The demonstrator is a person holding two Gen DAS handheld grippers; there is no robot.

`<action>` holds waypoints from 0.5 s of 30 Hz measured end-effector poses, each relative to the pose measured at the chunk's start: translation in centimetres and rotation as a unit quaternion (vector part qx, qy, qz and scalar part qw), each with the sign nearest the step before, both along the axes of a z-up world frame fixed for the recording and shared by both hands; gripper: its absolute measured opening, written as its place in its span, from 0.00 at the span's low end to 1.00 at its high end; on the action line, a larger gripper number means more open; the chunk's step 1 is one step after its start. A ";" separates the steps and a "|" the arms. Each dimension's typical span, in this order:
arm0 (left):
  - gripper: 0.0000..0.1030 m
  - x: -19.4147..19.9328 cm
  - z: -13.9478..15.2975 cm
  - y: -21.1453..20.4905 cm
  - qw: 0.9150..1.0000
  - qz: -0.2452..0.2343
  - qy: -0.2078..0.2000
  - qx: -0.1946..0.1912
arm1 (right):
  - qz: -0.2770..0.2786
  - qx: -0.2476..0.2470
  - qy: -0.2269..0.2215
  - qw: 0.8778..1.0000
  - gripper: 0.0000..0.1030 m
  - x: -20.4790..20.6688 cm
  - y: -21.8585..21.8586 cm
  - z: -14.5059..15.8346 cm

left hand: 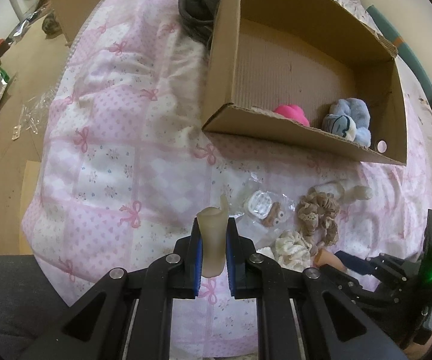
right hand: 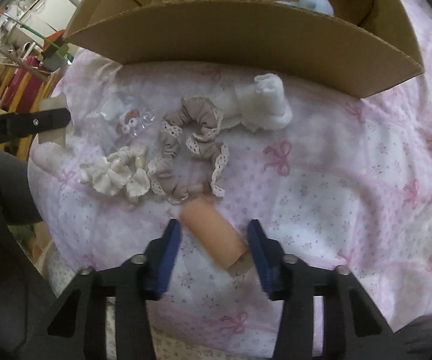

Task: Organize soft objects
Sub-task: 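Grasp the beige cardboard piece with the left gripper while the right gripper grasps the tan tube, then carry the beige piece and tan tube over the box with both grippers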

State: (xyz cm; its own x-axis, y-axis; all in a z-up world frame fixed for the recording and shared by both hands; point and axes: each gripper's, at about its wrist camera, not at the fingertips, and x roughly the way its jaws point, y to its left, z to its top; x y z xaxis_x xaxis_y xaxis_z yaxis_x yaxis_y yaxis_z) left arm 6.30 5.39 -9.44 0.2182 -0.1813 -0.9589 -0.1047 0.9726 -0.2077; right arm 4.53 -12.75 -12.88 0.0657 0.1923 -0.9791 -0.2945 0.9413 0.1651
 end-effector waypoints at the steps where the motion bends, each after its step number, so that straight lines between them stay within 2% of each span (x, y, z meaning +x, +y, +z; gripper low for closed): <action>1: 0.12 0.0 0.0 0.0 1.000 -0.001 -0.001 0.000 | 0.002 0.003 0.000 1.000 0.31 -0.1 0.2 0.1; 2: 0.12 0.0 0.1 -0.1 1.000 -0.001 -0.002 0.000 | 0.005 0.005 -0.002 1.000 0.26 -0.1 0.2 0.3; 3: 0.12 0.0 0.1 0.0 1.000 0.000 -0.003 0.000 | 0.007 0.008 -0.004 1.000 0.14 -0.2 0.4 0.4; 4: 0.12 0.0 0.2 0.0 1.000 0.000 -0.005 0.001 | 0.009 0.011 -0.005 1.000 0.09 -0.3 0.4 0.6; 15: 0.12 -0.1 0.6 0.0 1.000 0.001 -0.014 0.013 | 0.009 0.070 -0.044 0.996 0.06 -1.0 0.0 4.0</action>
State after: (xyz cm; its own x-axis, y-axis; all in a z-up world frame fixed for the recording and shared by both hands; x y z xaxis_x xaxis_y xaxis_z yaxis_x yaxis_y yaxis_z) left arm 6.17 5.43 -8.86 0.2453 -0.1567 -0.9567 -0.1005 0.9774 -0.1859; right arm 3.57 -12.80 -8.93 0.1462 0.3291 -0.9329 -0.3300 0.9053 0.2676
